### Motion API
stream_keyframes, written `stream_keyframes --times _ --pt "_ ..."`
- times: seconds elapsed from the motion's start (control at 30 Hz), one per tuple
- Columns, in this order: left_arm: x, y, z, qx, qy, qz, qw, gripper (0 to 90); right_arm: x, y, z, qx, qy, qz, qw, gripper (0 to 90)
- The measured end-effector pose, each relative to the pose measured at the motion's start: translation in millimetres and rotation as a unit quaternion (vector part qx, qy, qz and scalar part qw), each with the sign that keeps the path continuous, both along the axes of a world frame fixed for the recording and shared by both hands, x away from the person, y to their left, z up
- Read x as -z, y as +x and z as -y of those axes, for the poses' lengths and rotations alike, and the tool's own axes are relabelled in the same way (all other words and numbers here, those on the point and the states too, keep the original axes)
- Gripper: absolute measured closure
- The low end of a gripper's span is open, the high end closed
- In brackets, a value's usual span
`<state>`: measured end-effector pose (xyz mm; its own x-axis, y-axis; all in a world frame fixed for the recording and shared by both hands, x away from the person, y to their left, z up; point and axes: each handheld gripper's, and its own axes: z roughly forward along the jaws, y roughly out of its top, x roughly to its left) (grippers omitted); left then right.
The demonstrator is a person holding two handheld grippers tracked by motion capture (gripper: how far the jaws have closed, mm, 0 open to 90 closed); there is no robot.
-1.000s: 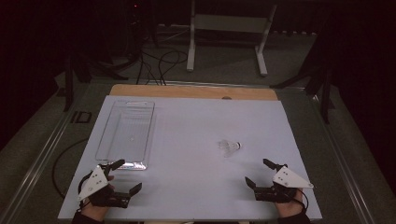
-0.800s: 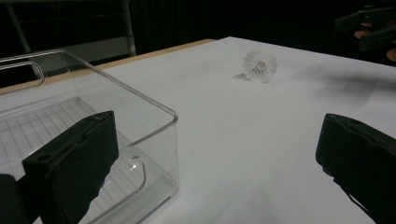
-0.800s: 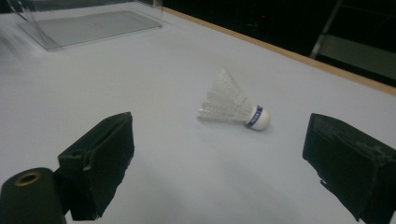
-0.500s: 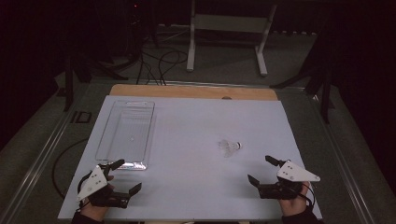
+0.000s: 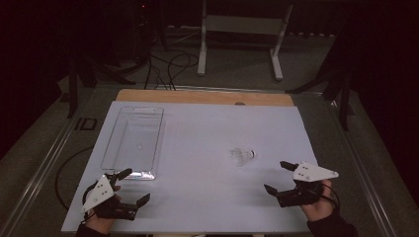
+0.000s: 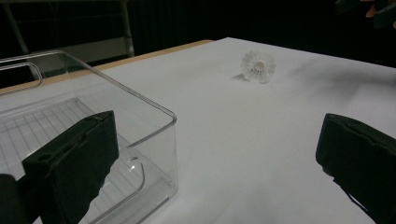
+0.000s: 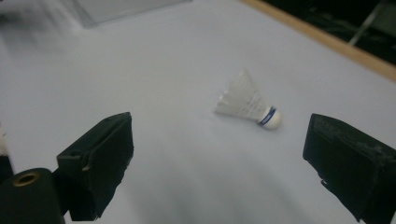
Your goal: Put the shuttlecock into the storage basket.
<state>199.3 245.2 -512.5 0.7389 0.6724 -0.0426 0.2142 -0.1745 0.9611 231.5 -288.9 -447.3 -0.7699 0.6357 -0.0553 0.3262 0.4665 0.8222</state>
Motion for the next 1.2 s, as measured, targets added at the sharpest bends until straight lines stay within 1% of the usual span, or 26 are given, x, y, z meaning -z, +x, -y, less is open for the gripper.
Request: stream_keyframes --times 0.03,0.07,0.1,0.17,0.2,0.27,0.3,0.33,0.37,0.4,0.43,0.47,0.5,0.53,0.57,0.6,0.63,0.73,0.77,0.83,0.97,1.0,1.03,1.1,1.13,1.2 --pt "0.0 -0.1 0.0 0.001 0.000 0.000 1.0000 0.0 0.2 1.7 -0.1 -0.004 -0.002 -0.007 1.0000 8.5" --pt "0.0 -0.1 0.0 0.001 0.000 0.000 1.0000 0.0 0.6 2.5 -0.3 -0.001 -0.004 -0.010 0.9999 8.5" --pt "0.0 -0.1 0.0 0.001 0.000 0.000 1.0000 0.0 1.1 3.7 -0.5 -0.003 -0.006 -0.019 0.9998 8.5" --pt "0.0 -0.1 -0.1 0.002 0.001 0.000 1.0000 0.0 2.0 4.8 -1.5 -0.001 -0.014 -0.020 0.9997 8.5" --pt "0.0 -0.2 -0.1 0.002 0.000 -0.001 1.0000 0.0 2.3 6.0 -1.8 -0.005 -0.014 -0.030 0.9994 8.4" --pt "0.0 -0.2 0.0 0.002 0.001 -0.001 1.0000 0.0 2.7 8.0 -2.5 -0.006 -0.028 -0.032 0.9991 8.4" --pt "0.0 -0.2 -0.1 0.003 0.001 -0.001 1.0000 0.0 3.0 9.1 -2.8 -0.008 -0.029 -0.036 0.9989 8.4" --pt "0.0 -0.2 -0.1 0.003 0.001 -0.001 1.0000 0.0 3.0 9.1 -2.8 -0.008 -0.029 -0.036 0.9989 8.4" --pt "0.0 -0.1 0.0 0.003 0.002 -0.001 1.0000 0.0 3.4 11.7 -2.9 -0.012 -0.042 -0.040 0.9982 8.5" --pt "0.0 -0.1 0.0 0.003 0.002 -0.001 1.0000 0.0 3.4 11.7 -2.9 -0.012 -0.042 -0.040 0.9982 8.5" --pt "-0.2 -0.3 0.0 0.003 0.002 -0.001 1.0000 0.0 4.3 15.1 -2.4 -0.025 -0.044 -0.058 0.9970 8.5" --pt "-0.2 -0.3 0.0 0.003 0.002 -0.001 1.0000 0.0 4.3 15.1 -2.4 -0.025 -0.044 -0.058 0.9970 8.5" --pt "-0.2 -0.3 -0.1 0.003 0.001 0.000 1.0000 0.0 5.8 17.7 -2.5 -0.034 -0.052 -0.066 0.9959 8.5" --pt "-0.2 -0.3 -0.1 0.003 0.001 0.000 1.0000 0.0 6.6 19.1 -2.4 -0.036 -0.056 -0.070 0.9953 8.5" --pt "-0.3 -0.3 -0.1 0.003 0.001 -0.001 1.0000 0.0 7.1 20.0 -2.3 -0.035 -0.064 -0.069 0.9949 8.6" --pt "-0.3 -0.3 -0.1 0.003 0.001 -0.001 1.0000 0.0 7.1 20.0 -2.3 -0.035 -0.064 -0.069 0.9949 8.6" --pt "-0.3 -0.3 -0.1 0.003 0.001 0.000 1.0000 0.0 8.5 21.6 -2.3 -0.039 -0.071 -0.071 0.9942 8.6" --pt "-0.2 -0.3 0.1 0.003 0.001 -0.001 1.0000 0.0 9.8 24.0 -2.1 -0.047 -0.074 -0.076 0.9932 9.0" --pt "-0.2 -0.2 0.1 0.004 0.002 -0.001 1.0000 0.0 10.3 24.7 -2.0 -0.051 -0.071 -0.080 0.9929 9.0" --pt "-0.2 -0.2 0.2 0.004 0.002 -0.001 1.0000 0.0 11.3 26.3 -2.1 -0.060 -0.075 -0.092 0.9911 9.0" --pt "-0.2 -0.4 0.1 0.003 0.001 0.000 1.0000 0.0 14.1 28.6 -2.3 -0.072 -0.081 -0.106 0.9884 9.0" --pt "-0.2 -0.3 0.1 0.003 0.002 -0.001 1.0000 0.0 14.7 29.0 -2.3 -0.074 -0.083 -0.113 0.9873 9.0" --pt "-0.2 -0.3 0.1 0.003 0.002 -0.001 1.0000 0.0 14.7 29.0 -2.3 -0.074 -0.083 -0.113 0.9873 9.0" --pt "-0.2 -0.3 0.1 0.004 0.002 -0.001 1.0000 0.0 16.5 31.2 -1.4 -0.076 -0.096 -0.116 0.9856 9.0" --pt "-0.2 -0.3 0.1 0.004 0.002 -0.001 1.0000 0.0 16.5 31.2 -1.4 -0.076 -0.096 -0.116 0.9856 9.0" --pt "-0.2 -0.3 0.1 0.004 0.002 -0.001 1.0000 0.0 16.7 32.1 -1.2 -0.085 -0.106 -0.125 0.9828 8.9"
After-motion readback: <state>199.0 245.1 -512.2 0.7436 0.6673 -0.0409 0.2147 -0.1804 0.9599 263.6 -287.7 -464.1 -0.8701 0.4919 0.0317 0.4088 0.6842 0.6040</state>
